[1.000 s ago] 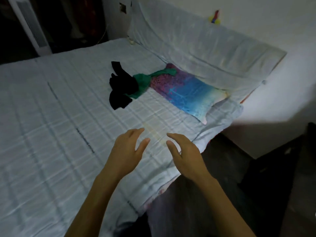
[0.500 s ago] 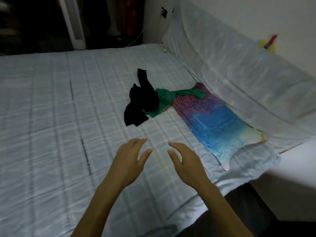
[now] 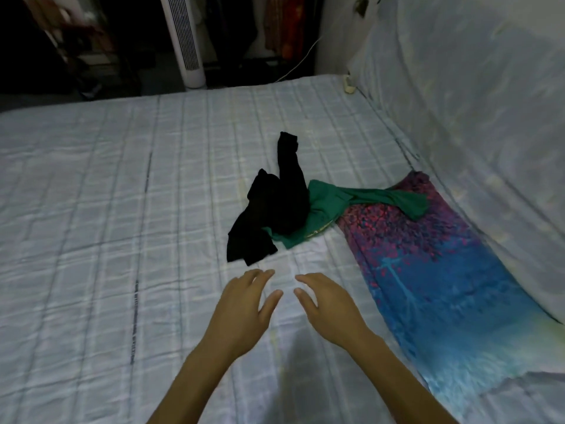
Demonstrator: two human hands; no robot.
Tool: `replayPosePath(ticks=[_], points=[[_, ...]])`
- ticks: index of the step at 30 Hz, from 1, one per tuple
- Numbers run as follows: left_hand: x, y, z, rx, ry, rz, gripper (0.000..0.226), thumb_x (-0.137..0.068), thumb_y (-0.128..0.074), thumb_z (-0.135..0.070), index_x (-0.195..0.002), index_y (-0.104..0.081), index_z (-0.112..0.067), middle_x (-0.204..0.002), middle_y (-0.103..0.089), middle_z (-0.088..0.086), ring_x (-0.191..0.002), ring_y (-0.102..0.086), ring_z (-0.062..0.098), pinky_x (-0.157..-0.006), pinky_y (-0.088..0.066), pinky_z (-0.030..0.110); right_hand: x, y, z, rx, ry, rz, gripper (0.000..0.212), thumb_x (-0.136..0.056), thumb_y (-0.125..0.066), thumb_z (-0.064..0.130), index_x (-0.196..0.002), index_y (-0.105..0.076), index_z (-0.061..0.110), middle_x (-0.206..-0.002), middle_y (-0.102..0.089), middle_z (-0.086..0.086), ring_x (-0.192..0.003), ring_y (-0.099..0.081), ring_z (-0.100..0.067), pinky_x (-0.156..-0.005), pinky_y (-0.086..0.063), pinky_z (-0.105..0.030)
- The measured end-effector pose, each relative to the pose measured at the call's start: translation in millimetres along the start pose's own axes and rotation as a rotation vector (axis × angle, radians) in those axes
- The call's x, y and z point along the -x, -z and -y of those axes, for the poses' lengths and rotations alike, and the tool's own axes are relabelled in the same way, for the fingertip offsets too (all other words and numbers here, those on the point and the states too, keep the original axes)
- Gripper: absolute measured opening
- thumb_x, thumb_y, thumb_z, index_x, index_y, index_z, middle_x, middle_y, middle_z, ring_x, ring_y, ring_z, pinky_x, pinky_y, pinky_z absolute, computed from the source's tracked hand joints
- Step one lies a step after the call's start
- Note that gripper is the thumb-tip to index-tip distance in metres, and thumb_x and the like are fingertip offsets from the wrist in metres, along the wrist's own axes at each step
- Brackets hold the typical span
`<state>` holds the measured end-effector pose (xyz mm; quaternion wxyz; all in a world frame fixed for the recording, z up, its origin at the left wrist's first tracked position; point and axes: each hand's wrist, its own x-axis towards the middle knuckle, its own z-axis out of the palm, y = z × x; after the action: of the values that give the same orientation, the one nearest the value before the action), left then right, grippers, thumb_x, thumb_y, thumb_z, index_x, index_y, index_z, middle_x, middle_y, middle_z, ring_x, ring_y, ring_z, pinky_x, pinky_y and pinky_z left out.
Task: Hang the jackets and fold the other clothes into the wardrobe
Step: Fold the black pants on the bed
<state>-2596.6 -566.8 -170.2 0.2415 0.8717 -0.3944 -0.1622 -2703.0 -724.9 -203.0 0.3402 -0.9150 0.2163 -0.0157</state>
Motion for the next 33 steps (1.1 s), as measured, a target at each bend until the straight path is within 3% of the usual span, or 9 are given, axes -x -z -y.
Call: replayPosePath(ticks=[4, 14, 18, 22, 24, 26, 28, 30, 33], points=[[-47, -15, 13, 0.0, 0.024, 0.03, 0.067, -0.09, -0.02, -0.062, -0.136, -0.047, -0.021, -0.132, -0.054, -0.001, -0.115, -0.052, 0.017, -0.1, -0.039, 0.031, -65, -14, -24, 0.045, 0.019, 0.095, 0.059, -0.093, -0.029, 0.058, -0.135, -0.05, 0.023, -0.134, -0.053, 0.004, -0.118, -0.051, -0.011, -0.099, -0.035, -0.019], [-195, -41, 100, -0.012, 0.024, 0.032, 0.058, -0.091, -0.029, -0.048, -0.13, -0.052, -0.013, -0.121, -0.059, 0.006, -0.103, -0.058, 0.021, -0.089, -0.047, 0.037, -235, -69, -70, 0.19, -0.003, 0.111, 0.043, -0.097, -0.047, 0.031, -0.137, -0.046, 0.015, -0.131, -0.053, -0.006, -0.118, -0.05, -0.021, -0.098, -0.042, -0.034], [-239, -61, 140, -0.006, 0.045, 0.026, 0.062, -0.089, -0.024, -0.05, -0.132, -0.05, -0.015, -0.124, -0.057, 0.005, -0.106, -0.057, 0.02, -0.091, -0.045, 0.034, -307, -97, -87, 0.322, 0.021, 0.107, 0.056, -0.096, -0.047, 0.032, -0.146, -0.03, 0.016, -0.146, -0.036, -0.009, -0.134, -0.033, -0.025, -0.104, -0.035, -0.039], [-268, -81, 184, -0.01, 0.06, 0.018, 0.062, -0.091, -0.023, -0.052, -0.134, -0.049, -0.015, -0.127, -0.055, 0.005, -0.107, -0.057, 0.021, -0.092, -0.045, 0.033, -383, -117, -97, 0.516, 0.091, 0.052, 0.086, -0.09, -0.058, 0.03, -0.151, 0.003, 0.021, -0.158, 0.001, -0.013, -0.145, -0.001, -0.03, -0.114, -0.019, -0.045], [-276, -91, 204, -0.004, 0.062, 0.023, 0.061, -0.091, -0.023, -0.052, -0.135, -0.048, -0.017, -0.127, -0.054, 0.003, -0.107, -0.056, 0.02, -0.092, -0.045, 0.033, -418, -130, -105, 0.633, 0.092, 0.071, 0.099, -0.086, -0.065, 0.03, -0.15, 0.01, 0.025, -0.158, 0.005, -0.012, -0.145, 0.005, -0.033, -0.115, -0.01, -0.051], [-280, -100, 222, 0.011, 0.075, 0.033, 0.063, -0.091, -0.021, -0.054, -0.136, -0.046, -0.019, -0.128, -0.053, 0.0, -0.108, -0.054, 0.017, -0.094, -0.044, 0.032, -442, -146, -116, 0.656, 0.026, 0.142, 0.086, -0.087, -0.063, 0.031, -0.151, -0.005, 0.027, -0.152, -0.025, -0.013, -0.142, -0.016, -0.033, -0.114, -0.008, -0.054], [-283, -105, 234, 0.045, 0.093, 0.032, 0.057, -0.092, -0.027, -0.051, -0.136, -0.046, -0.02, -0.128, -0.053, -0.001, -0.108, -0.055, 0.015, -0.094, -0.043, 0.03, -448, -160, -123, 0.531, -0.001, 0.151, 0.046, -0.094, -0.053, 0.03, -0.137, -0.037, 0.026, -0.118, -0.058, -0.008, -0.114, -0.052, -0.028, -0.109, -0.025, -0.049], [-289, -106, 241, 0.104, 0.116, -0.008, 0.046, -0.096, -0.037, -0.041, -0.135, -0.048, -0.018, -0.128, -0.054, 0.0, -0.107, -0.056, 0.014, -0.091, -0.041, 0.023, -437, -171, -123, 0.426, 0.086, 0.06, 0.021, -0.098, -0.046, 0.028, -0.115, -0.054, 0.02, -0.092, -0.063, -0.006, -0.085, -0.061, -0.027, -0.082, -0.045, -0.038], [-301, -103, 245, 0.184, 0.161, -0.094, 0.037, -0.099, -0.042, -0.022, -0.134, -0.048, -0.016, -0.127, -0.054, 0.001, -0.106, -0.052, 0.009, -0.086, -0.032, 0.01, -403, -184, -117, 0.328, 0.185, -0.007, 0.019, -0.097, -0.048, 0.027, -0.106, -0.06, 0.016, -0.081, -0.061, -0.007, -0.071, -0.058, -0.027, -0.061, -0.046, -0.037]])
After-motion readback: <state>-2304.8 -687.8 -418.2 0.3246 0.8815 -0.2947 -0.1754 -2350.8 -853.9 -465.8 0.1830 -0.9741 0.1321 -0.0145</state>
